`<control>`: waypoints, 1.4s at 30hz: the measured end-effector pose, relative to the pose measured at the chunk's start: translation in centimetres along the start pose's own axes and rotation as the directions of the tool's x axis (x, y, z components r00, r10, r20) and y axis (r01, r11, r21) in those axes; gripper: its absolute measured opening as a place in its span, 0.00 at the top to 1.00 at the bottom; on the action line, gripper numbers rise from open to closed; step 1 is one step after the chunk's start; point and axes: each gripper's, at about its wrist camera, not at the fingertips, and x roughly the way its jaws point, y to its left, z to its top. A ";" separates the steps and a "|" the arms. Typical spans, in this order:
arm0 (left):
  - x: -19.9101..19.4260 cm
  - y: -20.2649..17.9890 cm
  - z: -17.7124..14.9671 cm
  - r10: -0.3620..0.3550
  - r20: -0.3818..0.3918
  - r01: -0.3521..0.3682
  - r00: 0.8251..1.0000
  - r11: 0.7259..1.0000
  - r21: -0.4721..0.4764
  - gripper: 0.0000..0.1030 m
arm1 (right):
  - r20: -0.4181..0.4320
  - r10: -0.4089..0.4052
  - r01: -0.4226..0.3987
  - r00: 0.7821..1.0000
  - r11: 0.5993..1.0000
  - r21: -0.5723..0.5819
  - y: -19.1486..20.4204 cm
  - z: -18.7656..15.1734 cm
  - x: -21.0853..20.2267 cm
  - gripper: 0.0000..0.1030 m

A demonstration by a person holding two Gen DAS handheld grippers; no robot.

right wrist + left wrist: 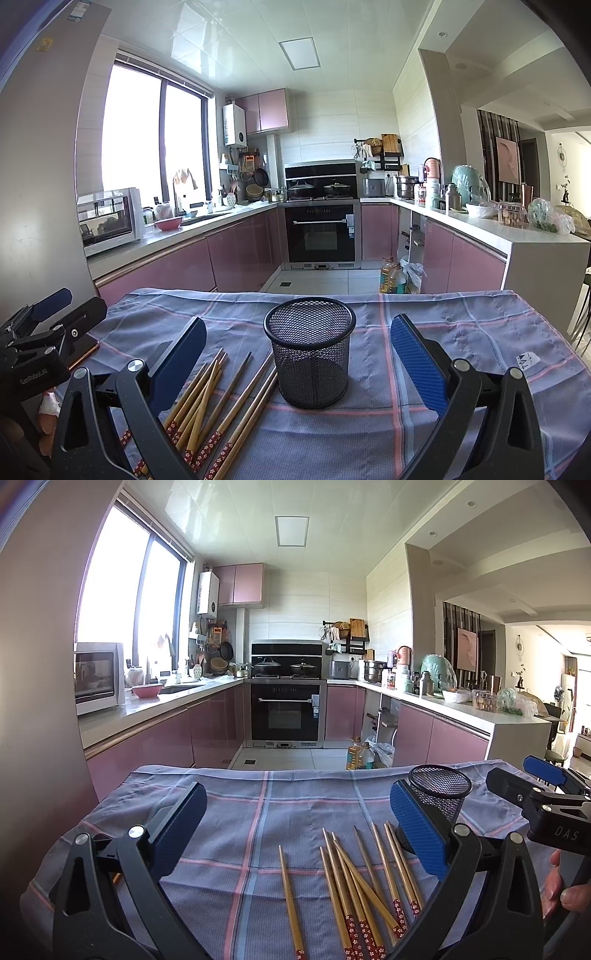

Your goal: Organize utensils

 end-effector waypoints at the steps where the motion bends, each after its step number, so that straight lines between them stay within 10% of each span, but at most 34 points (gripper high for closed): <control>1: 0.0 0.0 0.0 -0.002 -0.001 0.002 1.000 1.000 0.000 0.05 | 0.001 -0.001 0.001 1.000 1.000 -0.001 0.0 0.0 0.0 0.06; 21: 3.3 1.0 -1.6 -0.025 -0.197 0.033 0.980 0.999 0.038 0.06 | -0.170 0.072 -0.077 0.983 0.997 -0.018 0.7 -1.2 2.5 0.06; 25: 4.9 1.4 -2.7 -0.041 -0.286 0.060 0.957 0.997 0.058 0.16 | -0.301 0.095 -0.112 0.949 0.993 -0.043 1.7 -2.6 4.7 0.08; 32: 8.0 1.9 -4.8 -0.088 -0.421 0.124 0.903 0.991 0.059 0.32 | -0.471 0.149 -0.180 0.869 0.983 -0.021 2.7 -5.1 8.0 0.40; 42: 11.5 1.6 -7.4 -0.145 -0.557 0.199 0.818 0.979 0.037 0.60 | -0.572 0.169 -0.189 0.803 0.982 0.024 2.0 -5.9 9.4 0.66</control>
